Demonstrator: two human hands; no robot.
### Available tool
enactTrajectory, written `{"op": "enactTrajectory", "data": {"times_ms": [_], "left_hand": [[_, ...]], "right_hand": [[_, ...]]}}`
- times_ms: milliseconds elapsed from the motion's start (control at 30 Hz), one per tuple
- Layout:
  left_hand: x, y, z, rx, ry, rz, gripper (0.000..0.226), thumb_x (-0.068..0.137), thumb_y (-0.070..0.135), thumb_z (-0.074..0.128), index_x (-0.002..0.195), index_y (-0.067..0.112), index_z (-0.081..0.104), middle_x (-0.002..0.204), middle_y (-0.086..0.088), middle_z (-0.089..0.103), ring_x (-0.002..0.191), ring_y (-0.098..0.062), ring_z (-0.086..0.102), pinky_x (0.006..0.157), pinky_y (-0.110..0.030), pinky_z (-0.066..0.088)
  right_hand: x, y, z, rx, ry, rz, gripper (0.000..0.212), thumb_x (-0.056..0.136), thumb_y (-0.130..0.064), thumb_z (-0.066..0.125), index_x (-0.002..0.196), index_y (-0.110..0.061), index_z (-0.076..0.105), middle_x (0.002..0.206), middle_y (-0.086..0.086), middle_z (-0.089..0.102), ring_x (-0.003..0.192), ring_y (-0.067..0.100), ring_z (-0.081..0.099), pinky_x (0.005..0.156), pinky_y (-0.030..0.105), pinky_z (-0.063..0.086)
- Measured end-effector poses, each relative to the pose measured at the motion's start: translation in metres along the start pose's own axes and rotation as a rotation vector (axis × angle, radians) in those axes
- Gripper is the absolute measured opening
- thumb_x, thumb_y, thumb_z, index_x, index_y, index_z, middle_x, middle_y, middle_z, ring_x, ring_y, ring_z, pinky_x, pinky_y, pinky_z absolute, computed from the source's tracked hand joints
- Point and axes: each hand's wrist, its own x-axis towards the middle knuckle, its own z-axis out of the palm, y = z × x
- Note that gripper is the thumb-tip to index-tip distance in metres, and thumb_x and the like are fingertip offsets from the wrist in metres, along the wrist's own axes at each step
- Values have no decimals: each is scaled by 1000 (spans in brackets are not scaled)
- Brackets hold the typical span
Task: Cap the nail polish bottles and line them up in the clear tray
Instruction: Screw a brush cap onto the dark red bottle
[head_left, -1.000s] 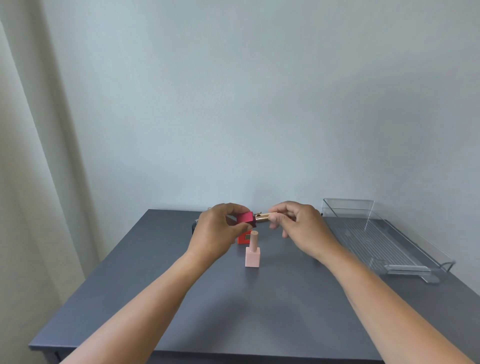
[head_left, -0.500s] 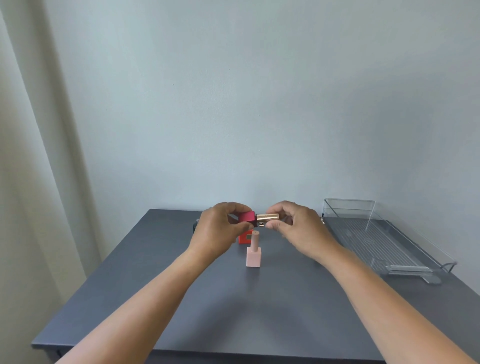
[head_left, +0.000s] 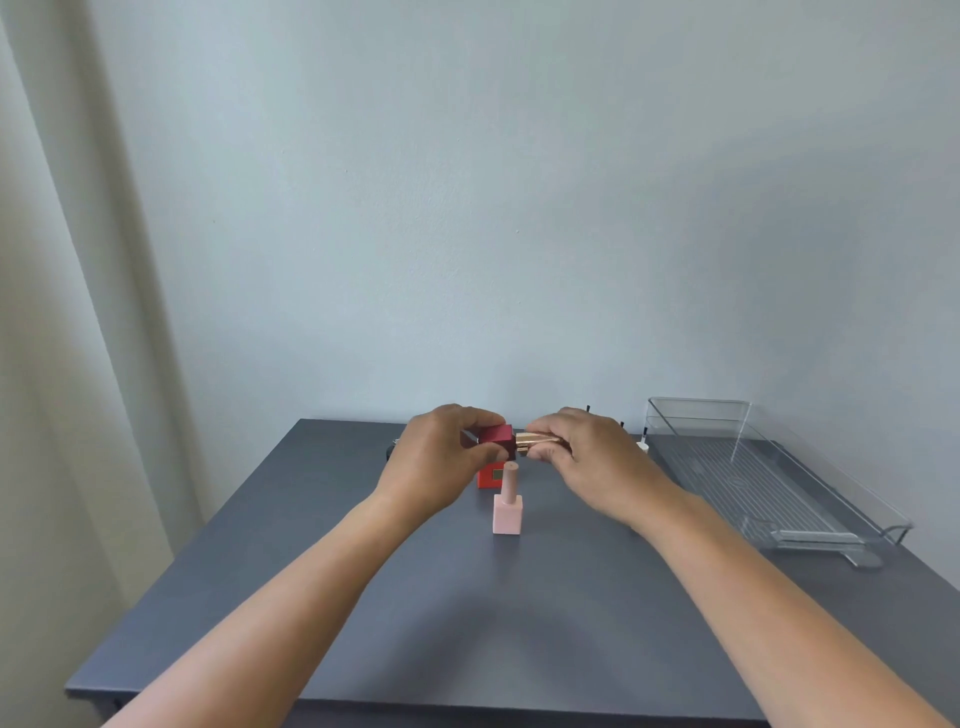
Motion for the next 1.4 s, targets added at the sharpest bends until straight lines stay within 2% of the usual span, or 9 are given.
{"op": "enactTrajectory", "data": {"times_ms": [167, 267, 400, 633, 800, 933, 1000, 1200, 1400], "left_hand": [[-4, 3, 2, 193, 11, 137, 22, 88, 25, 69, 110, 28, 70, 100, 9, 64, 92, -11, 61, 83, -32, 50], [-9, 3, 7, 321, 42, 227, 24, 93, 24, 61, 116, 22, 66, 106, 3, 62, 94, -17, 60, 76, -34, 50], [-15, -2, 14, 486, 76, 342, 26, 97, 22, 56, 122, 14, 61, 112, -3, 59, 101, -21, 55, 68, -26, 40], [-19, -4, 18, 529, 136, 390, 22, 94, 20, 61, 114, 10, 64, 104, -6, 61, 97, -25, 57, 64, -36, 50], [-16, -6, 13, 399, 129, 323, 25, 94, 23, 61, 118, 18, 62, 108, 2, 60, 99, -18, 58, 71, -35, 50], [-12, -6, 7, 289, 73, 275, 31, 91, 24, 66, 122, 26, 62, 105, 6, 60, 93, -11, 61, 77, -33, 52], [-11, -8, 4, 247, 55, 232, 28, 89, 26, 69, 116, 29, 66, 99, 9, 61, 87, -6, 60, 80, -31, 52], [-12, -16, -1, 136, 24, 64, 17, 81, 31, 75, 98, 32, 70, 88, 17, 70, 85, -2, 64, 79, -29, 53], [-11, -33, -8, -87, -10, -121, 15, 77, 25, 78, 86, 33, 70, 82, 19, 77, 80, 8, 68, 74, -15, 48]], "right_hand": [[-2, 1, 1, -87, -24, -14, 15, 98, -30, 54, 104, -23, 66, 93, -4, 62, 84, 19, 57, 73, 35, 47], [-1, 1, 1, -52, -36, 29, 14, 98, -28, 54, 102, -26, 67, 89, -8, 61, 81, 15, 55, 67, 29, 42], [0, 0, 0, -11, -105, 101, 15, 97, -28, 54, 99, -28, 69, 85, -1, 69, 74, 20, 58, 65, 33, 45], [0, -2, -2, 85, -141, 157, 13, 96, -31, 57, 94, -31, 70, 74, 0, 62, 61, 15, 48, 56, 28, 36], [0, -4, -5, 168, -114, 153, 12, 94, -29, 61, 96, -31, 73, 83, -5, 69, 72, 13, 56, 65, 27, 42], [1, -7, -5, 364, -77, 160, 15, 91, -18, 66, 93, -32, 72, 76, -4, 67, 60, 9, 54, 62, 26, 50], [2, -9, -4, 475, -55, 175, 19, 90, -9, 66, 92, -27, 70, 77, 1, 68, 58, 11, 55, 62, 28, 54], [5, -11, 0, 554, -14, 150, 24, 88, -7, 67, 90, -30, 68, 75, -10, 74, 57, 8, 64, 57, 22, 54], [9, 0, -16, 575, 132, 186, 23, 89, -5, 63, 89, -26, 69, 77, 1, 74, 56, 10, 65, 51, 22, 53]]}}
